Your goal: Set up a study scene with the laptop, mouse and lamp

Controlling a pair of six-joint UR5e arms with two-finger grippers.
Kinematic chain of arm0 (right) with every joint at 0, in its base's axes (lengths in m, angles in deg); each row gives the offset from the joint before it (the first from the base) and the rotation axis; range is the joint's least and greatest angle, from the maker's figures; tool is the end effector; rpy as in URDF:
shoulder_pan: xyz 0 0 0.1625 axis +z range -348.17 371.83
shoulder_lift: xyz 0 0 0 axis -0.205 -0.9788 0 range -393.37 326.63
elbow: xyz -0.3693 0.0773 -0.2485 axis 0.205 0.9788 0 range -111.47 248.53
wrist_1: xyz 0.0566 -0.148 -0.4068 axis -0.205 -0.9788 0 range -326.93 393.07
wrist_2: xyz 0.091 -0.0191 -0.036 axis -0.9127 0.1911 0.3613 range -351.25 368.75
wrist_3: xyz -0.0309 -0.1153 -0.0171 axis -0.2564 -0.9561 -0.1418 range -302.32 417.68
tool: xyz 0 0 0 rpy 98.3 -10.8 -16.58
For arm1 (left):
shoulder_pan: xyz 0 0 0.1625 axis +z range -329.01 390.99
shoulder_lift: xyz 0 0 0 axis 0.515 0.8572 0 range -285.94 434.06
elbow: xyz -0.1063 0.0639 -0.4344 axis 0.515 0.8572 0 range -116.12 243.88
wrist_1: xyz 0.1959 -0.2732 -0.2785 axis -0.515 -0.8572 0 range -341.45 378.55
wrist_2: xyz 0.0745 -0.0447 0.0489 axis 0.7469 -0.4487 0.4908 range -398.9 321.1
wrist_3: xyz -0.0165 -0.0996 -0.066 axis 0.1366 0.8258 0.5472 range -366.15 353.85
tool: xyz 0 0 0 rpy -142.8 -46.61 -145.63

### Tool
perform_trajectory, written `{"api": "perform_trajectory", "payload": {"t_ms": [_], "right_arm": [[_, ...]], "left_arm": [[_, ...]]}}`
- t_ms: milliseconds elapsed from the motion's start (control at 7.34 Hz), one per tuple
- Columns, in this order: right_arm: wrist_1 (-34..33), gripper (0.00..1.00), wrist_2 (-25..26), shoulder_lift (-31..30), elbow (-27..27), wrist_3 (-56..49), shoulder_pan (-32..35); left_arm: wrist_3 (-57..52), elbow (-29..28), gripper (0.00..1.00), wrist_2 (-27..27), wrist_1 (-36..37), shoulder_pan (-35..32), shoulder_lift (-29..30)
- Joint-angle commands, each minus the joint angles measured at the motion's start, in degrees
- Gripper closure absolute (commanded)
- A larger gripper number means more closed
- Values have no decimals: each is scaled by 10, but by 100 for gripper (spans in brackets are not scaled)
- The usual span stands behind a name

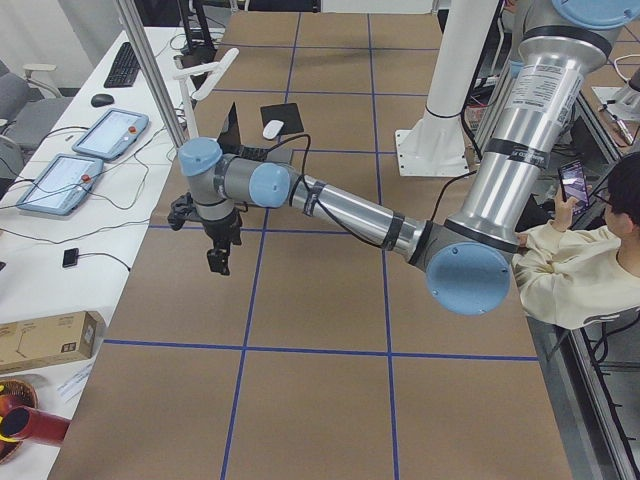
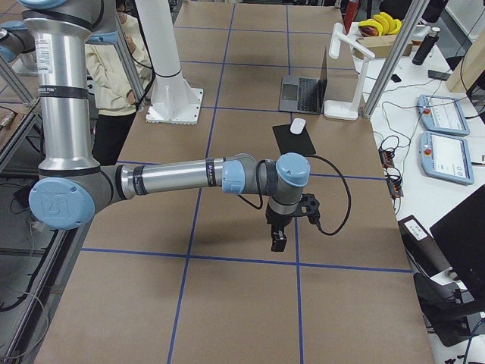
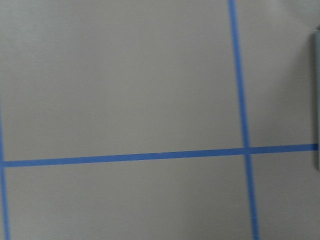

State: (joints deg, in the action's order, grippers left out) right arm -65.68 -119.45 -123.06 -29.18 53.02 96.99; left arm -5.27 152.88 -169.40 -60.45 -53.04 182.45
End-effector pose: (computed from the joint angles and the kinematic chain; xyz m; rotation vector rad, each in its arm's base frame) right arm 0.0153 -0.5157 0.6523 -0.0136 -0.6674 -0.1554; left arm 0.0128 -0.6506 0.5470 0.0646 0.7115 0.1243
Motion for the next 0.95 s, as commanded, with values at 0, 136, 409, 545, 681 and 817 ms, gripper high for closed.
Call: {"api": "perform_trajectory", "payload": {"t_ms": [0, 136, 409, 545, 681, 817], "right_arm": [[-1, 0, 1, -4, 4, -25, 9], [0, 0, -2, -4, 15, -25, 14], [0, 0, -1, -2, 20, -26, 19], [0, 0, -4, -1, 20, -26, 23], [0, 0, -4, -1, 20, -27, 25], [0, 0, -3, -7, 20, -26, 25]], "left_arm": [[-129, -74, 1, -6, -3, -79, 0], [-167, -111, 1, -6, -4, -106, 0], [-208, -167, 1, -5, -27, -140, -14], [-204, -187, 1, -6, -51, -146, -30], [-200, -195, 1, -6, -48, -151, -31], [-199, -204, 1, -6, -45, -151, -32]]}}
